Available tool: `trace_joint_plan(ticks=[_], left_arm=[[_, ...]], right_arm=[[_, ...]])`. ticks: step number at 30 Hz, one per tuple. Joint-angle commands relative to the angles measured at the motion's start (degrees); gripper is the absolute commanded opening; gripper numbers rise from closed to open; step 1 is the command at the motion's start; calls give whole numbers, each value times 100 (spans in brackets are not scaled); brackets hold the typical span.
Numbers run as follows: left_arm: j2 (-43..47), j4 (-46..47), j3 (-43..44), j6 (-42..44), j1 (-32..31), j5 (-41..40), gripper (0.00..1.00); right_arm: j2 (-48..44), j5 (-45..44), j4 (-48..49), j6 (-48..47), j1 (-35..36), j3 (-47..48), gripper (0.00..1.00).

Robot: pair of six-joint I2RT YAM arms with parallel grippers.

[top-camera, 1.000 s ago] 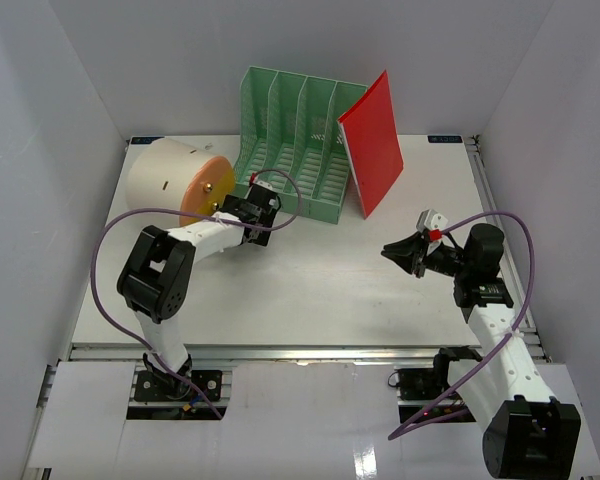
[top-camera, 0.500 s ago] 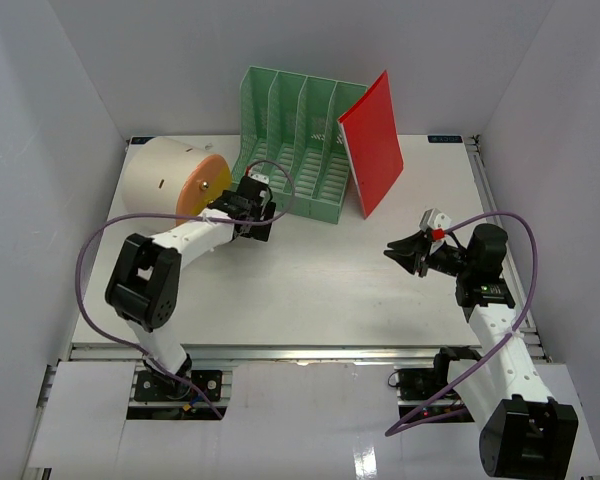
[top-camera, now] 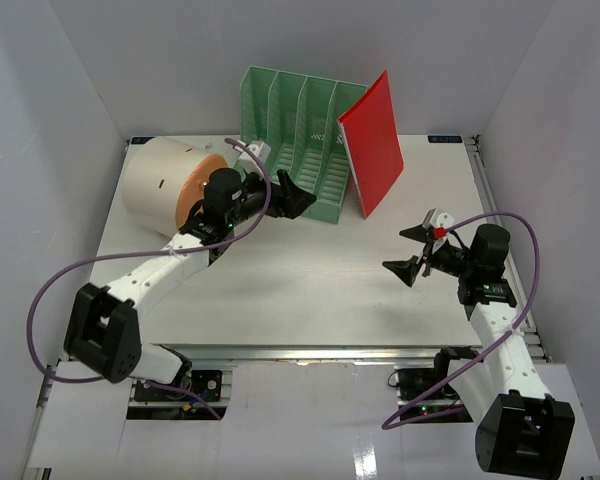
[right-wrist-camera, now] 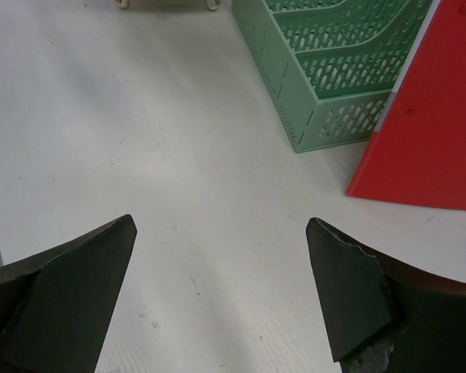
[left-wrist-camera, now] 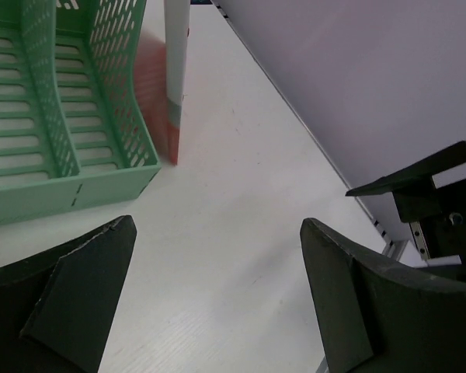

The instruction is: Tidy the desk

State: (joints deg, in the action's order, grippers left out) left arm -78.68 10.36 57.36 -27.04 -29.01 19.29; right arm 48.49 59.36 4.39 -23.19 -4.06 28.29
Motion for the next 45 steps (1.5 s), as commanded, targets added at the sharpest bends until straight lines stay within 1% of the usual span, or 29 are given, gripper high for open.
trace_joint_plan(ticks=[1,4,7,9,12,18,20,22,25,27,28,30,31,35,40,42,45], left_arm=[[-1126,1594,710,-699,-192,72,98],[-1889,1488,1529,-416,-366,-363,98],[-2792,1223,2557,-67,-531,-591,98],[-3190,1174,2967,74,-585,-704,98],[-3708,1104,3485,304,-676,-938,98],[-4372,1185,4163,295,-686,-1148,98],[-4565,1211,4384,271,-694,-1287,96],[-4743,1179,4616,243,-703,-1375,90],[-4974,1051,4975,213,-694,-1426,76],[-5103,1013,5145,183,-694,-1443,61],[-5122,994,5214,164,-694,-1437,56],[-5203,982,5282,117,-694,-1412,38],[-5227,977,5294,111,-694,-1377,32],[-5161,943,5278,92,-694,-1240,15],[-4946,898,5259,265,-719,-1026,7],[-4827,890,5253,325,-727,-932,2],[-4614,874,5242,544,-785,-730,0]], right_arm=[[-160,383,50,-58,-218,124,98],[-96,471,-22,-102,-275,167,98],[-60,489,-69,-132,-297,228,97],[-80,499,-96,-133,-306,231,97],[-140,500,-102,-131,-315,256,96],[-182,520,-87,-107,-315,264,96],[-189,509,-93,-107,-321,264,96],[-191,507,-96,-107,-324,256,96],[-207,498,-87,-114,-331,256,96],[-200,509,-87,-107,-333,256,96],[-200,515,-87,-107,-333,256,96],[-191,513,-87,-107,-350,250,96],[-191,507,-87,-107,-350,255,96],[-174,498,-88,-116,-359,255,96],[-174,482,-95,-124,-359,248,96],[-167,460,-96,-131,-359,247,96],[-174,445,-103,-149,-359,247,96]])
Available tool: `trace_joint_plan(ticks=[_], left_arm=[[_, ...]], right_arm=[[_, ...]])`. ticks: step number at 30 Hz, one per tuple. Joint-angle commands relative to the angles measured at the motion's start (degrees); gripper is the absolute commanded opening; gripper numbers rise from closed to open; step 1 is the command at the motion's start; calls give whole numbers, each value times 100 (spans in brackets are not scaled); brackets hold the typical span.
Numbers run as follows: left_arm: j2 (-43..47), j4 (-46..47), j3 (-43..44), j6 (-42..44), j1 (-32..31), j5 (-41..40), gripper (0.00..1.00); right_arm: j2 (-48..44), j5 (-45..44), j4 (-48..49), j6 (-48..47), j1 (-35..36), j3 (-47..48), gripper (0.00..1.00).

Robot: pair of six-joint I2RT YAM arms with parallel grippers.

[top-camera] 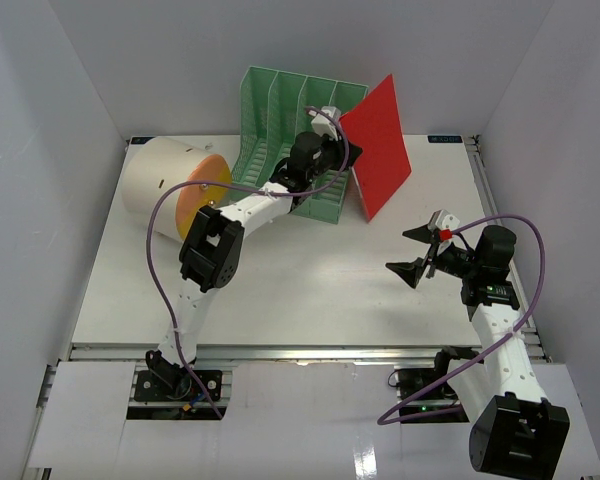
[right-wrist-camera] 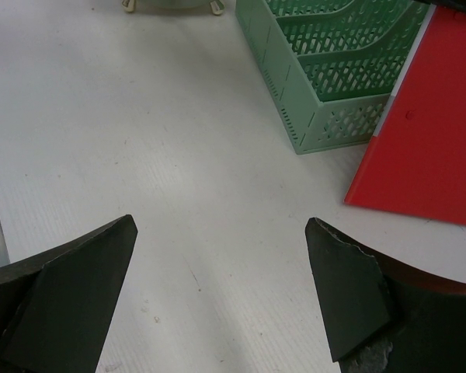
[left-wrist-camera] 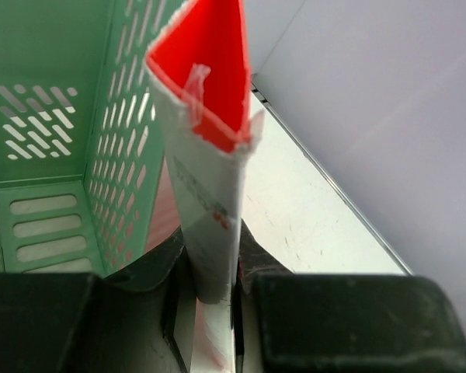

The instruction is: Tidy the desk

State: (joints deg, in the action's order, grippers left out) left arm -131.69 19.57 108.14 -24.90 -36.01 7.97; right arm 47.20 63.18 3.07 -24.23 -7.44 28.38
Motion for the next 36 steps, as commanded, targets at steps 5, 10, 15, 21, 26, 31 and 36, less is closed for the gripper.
trace_joint_plan(ticks=[5,10,15,21,26,31,36], left_arm=[[1251,-153,100,779,-211,616,0],[2126,-104,-318,1068,-240,497,0],[2785,-114,-611,1426,-240,280,0],[3267,-235,-637,1908,-240,-187,0],[3407,-338,-561,2457,-239,-1037,0],[3379,-380,-551,2862,-231,-1427,0],[3361,-171,-745,3021,-201,-1693,0]], right_arm=[[-22,39,29,-54,-34,231,95],[-18,25,27,-67,-53,220,95],[0,37,25,-75,-82,222,95],[35,19,18,-83,-100,219,95],[64,19,11,-91,-108,220,95],[79,19,9,-100,-108,220,95],[88,28,-6,-108,-117,220,95]])
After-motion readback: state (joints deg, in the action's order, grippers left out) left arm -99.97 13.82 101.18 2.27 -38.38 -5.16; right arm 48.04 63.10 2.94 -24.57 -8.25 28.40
